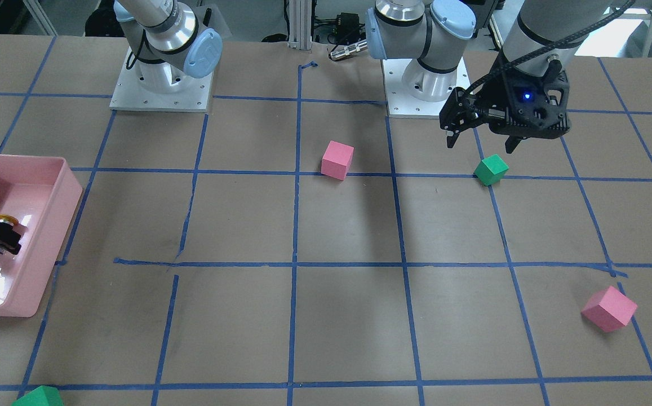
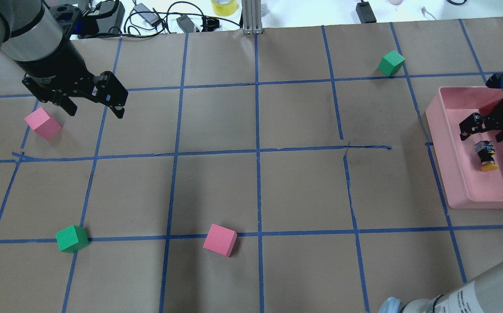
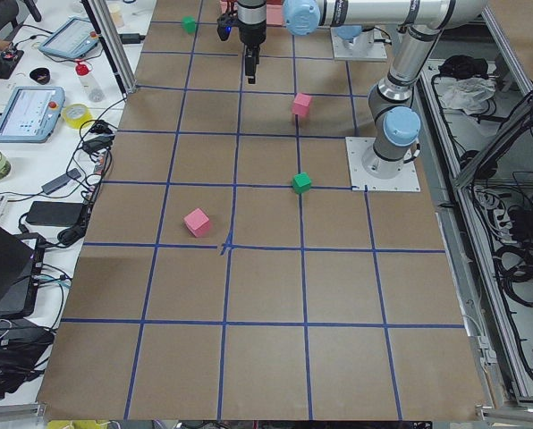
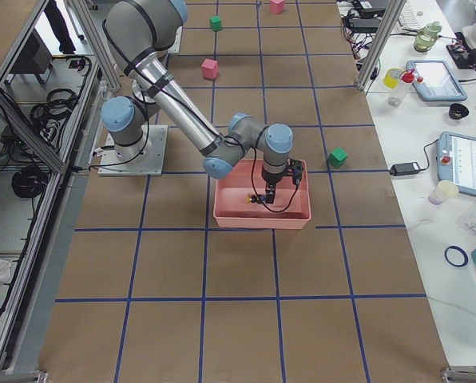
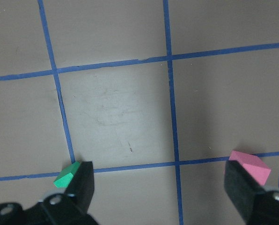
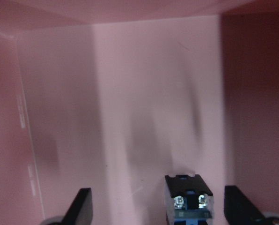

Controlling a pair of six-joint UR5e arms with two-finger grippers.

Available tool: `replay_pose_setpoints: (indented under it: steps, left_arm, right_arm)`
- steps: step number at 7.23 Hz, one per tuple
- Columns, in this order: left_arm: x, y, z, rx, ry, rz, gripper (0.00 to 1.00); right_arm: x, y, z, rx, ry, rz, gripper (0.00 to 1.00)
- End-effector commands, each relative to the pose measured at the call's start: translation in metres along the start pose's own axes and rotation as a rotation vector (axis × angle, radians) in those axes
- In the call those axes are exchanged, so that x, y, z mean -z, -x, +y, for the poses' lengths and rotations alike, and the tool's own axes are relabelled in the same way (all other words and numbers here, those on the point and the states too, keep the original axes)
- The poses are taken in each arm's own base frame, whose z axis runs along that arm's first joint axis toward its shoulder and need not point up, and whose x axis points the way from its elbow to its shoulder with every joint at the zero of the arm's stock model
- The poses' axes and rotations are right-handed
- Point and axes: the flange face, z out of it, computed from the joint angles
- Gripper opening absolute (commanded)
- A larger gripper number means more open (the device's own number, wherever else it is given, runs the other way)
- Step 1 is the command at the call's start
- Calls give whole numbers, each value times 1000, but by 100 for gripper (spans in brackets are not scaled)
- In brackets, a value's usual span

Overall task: Align button upright
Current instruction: 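Lower the right gripper and grasp the button's black switch body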

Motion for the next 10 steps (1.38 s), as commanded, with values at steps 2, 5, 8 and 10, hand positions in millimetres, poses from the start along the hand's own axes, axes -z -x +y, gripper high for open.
replay_pose_setpoints:
  steps: [2, 5, 8, 10]
  left_arm:
    - [0, 2, 1, 0, 7, -21, 100]
    - [0, 2, 1, 0, 7, -21, 100]
    - [0, 2, 1, 0, 7, -21, 100]
    - [-1, 1, 2, -2, 11, -21, 100]
  right_arm:
    - [-8, 3, 8, 0, 19, -6, 100]
    - [-7, 2, 6, 43, -14, 13, 97]
    - [-8, 3, 6, 73, -16, 16, 93]
    - [-8, 3, 6, 88, -14, 13, 56]
